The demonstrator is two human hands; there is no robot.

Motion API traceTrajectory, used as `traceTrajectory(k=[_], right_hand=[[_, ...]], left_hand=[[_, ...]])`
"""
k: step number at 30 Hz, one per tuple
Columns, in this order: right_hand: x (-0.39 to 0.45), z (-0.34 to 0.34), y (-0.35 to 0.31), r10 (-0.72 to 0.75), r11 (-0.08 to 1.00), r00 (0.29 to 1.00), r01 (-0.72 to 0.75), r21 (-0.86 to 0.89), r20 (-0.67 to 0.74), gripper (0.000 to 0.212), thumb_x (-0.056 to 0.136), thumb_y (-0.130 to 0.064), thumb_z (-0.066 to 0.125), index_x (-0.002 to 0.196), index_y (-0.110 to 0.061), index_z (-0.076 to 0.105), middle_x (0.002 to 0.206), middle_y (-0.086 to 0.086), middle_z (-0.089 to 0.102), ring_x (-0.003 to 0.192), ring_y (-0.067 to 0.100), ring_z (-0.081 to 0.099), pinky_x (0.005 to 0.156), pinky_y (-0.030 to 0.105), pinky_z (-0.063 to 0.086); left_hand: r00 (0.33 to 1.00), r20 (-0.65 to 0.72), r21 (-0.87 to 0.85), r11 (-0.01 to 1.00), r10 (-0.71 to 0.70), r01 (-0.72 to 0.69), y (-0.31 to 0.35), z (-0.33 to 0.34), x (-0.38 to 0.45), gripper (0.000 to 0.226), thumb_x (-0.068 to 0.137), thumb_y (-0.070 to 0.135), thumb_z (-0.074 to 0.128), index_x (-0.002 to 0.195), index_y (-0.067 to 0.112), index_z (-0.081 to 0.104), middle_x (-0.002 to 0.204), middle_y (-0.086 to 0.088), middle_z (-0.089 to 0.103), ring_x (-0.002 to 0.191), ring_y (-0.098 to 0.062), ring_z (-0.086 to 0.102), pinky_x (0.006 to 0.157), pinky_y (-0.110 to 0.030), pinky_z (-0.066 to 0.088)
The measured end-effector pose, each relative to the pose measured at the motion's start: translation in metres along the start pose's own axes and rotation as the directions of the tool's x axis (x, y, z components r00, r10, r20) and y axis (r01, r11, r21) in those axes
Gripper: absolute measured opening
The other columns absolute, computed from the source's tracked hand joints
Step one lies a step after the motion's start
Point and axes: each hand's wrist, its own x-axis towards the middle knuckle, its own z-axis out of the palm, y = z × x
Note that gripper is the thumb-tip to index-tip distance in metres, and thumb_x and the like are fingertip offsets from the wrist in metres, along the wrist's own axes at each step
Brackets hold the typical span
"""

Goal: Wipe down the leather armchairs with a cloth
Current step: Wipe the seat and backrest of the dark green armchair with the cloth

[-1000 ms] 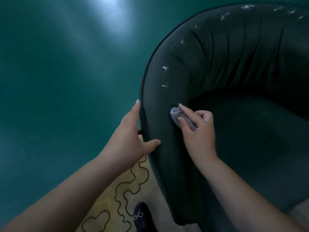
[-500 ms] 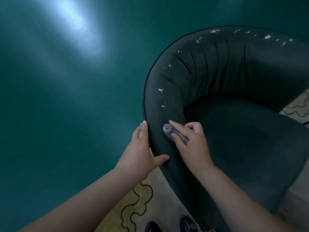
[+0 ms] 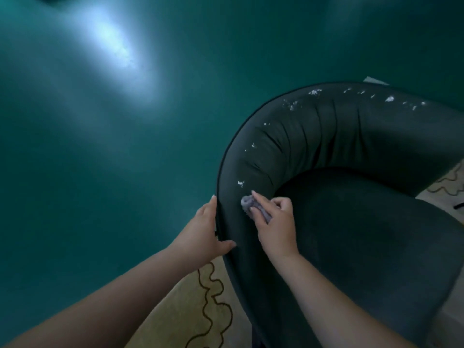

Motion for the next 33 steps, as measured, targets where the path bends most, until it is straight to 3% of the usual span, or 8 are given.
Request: traceTrajectory(k=[2, 6, 12, 17, 22, 27, 31, 33], right_hand=[[0.002, 0.001, -0.006, -0.012, 1.000, 1.000, 0.012, 0.000, -0.022, 0.038, 0.089, -0.019, 0.065, 0.122, -0.037, 0.062, 0.102, -0.014, 0.036, 0.093, -0.006, 0.047, 0.081, 0.002, 0.039], [0.005, 0.011, -0.015, -0.204, 0.972, 0.964, 0.221, -0.085, 0.168, 0.044, 0.085, -0.011, 0.069, 0.124, -0.031, 0.062, 0.105, -0.005, 0.038, 0.093, 0.003, 0.050, 0.088, 0.010, 0.043], [0.021, 0.009, -0.009, 0.009, 0.999, 0.996, -0.013, -0.046, -0.091, 0.038, 0.088, -0.015, 0.066, 0.123, -0.032, 0.063, 0.100, -0.009, 0.035, 0.092, -0.004, 0.047, 0.082, 0.001, 0.038], [0.040, 0.027, -0.026, -0.175, 0.972, 0.985, 0.173, -0.160, 0.002, 0.042, 0.083, -0.016, 0.072, 0.123, -0.030, 0.064, 0.104, -0.003, 0.037, 0.094, 0.010, 0.049, 0.090, 0.017, 0.046], [0.051, 0.019, -0.009, 0.129, 0.984, 0.949, -0.159, -0.084, -0.287, 0.040, 0.087, -0.017, 0.068, 0.124, -0.031, 0.061, 0.100, -0.003, 0.037, 0.085, 0.001, 0.048, 0.086, 0.023, 0.049], [0.059, 0.045, -0.025, -0.128, 0.974, 0.981, 0.097, -0.203, -0.148, 0.044, 0.082, -0.016, 0.072, 0.122, -0.033, 0.064, 0.102, -0.003, 0.039, 0.090, 0.004, 0.047, 0.088, 0.011, 0.042], [0.068, 0.021, -0.007, 0.184, 0.967, 0.899, -0.239, -0.091, -0.397, 0.037, 0.085, -0.013, 0.070, 0.118, -0.029, 0.066, 0.100, -0.003, 0.038, 0.084, -0.002, 0.047, 0.087, 0.009, 0.041], [0.064, 0.023, -0.012, 0.216, 0.971, 0.886, -0.241, -0.009, -0.410, 0.038, 0.085, -0.017, 0.070, 0.116, -0.038, 0.063, 0.099, -0.007, 0.038, 0.086, -0.002, 0.047, 0.084, 0.001, 0.037]], left_hand=[[1.000, 0.026, 0.014, 1.000, 0.000, 0.000, 0.001, -0.004, 0.002, 0.120, 0.070, 0.044, 0.081, 0.154, 0.022, -0.002, 0.157, 0.003, 0.019, 0.121, -0.016, 0.052, 0.099, -0.026, 0.043], [0.999, 0.041, 0.029, 1.000, -0.012, 0.011, 0.003, -0.006, 0.011, 0.119, 0.071, 0.045, 0.079, 0.154, 0.019, -0.003, 0.158, -0.001, 0.017, 0.125, -0.019, 0.050, 0.102, -0.028, 0.042], [0.996, 0.086, 0.018, 1.000, -0.007, 0.005, 0.001, -0.017, 0.029, 0.118, 0.072, 0.042, 0.079, 0.154, 0.021, -0.004, 0.157, 0.001, 0.020, 0.122, -0.018, 0.051, 0.101, -0.029, 0.044], [0.996, 0.073, 0.012, 0.999, 0.048, -0.049, 0.004, -0.027, 0.060, 0.119, 0.071, 0.038, 0.080, 0.154, 0.018, -0.004, 0.154, -0.005, 0.029, 0.132, -0.019, 0.041, 0.103, -0.028, 0.039], [0.986, 0.130, -0.031, 0.995, 0.103, -0.100, 0.001, -0.039, 0.085, 0.128, 0.066, 0.043, 0.083, 0.153, 0.021, -0.007, 0.154, -0.002, 0.029, 0.134, -0.017, 0.038, 0.108, -0.032, 0.037], [0.969, 0.168, -0.062, 0.983, 0.180, -0.172, -0.003, -0.048, 0.110, 0.133, 0.063, 0.040, 0.086, 0.153, 0.020, -0.009, 0.156, -0.002, 0.025, 0.139, -0.014, 0.030, 0.102, -0.017, 0.027], [0.953, 0.187, -0.079, 0.971, 0.238, -0.227, -0.003, -0.059, 0.132, 0.132, 0.062, 0.042, 0.086, 0.153, 0.024, -0.007, 0.154, 0.002, 0.028, 0.137, -0.013, 0.033, 0.105, -0.022, 0.031], [0.942, 0.214, -0.081, 0.966, 0.259, -0.247, -0.002, -0.063, 0.141, 0.133, 0.061, 0.042, 0.087, 0.153, 0.024, -0.008, 0.154, 0.003, 0.028, 0.137, -0.013, 0.033, 0.105, -0.022, 0.031]])
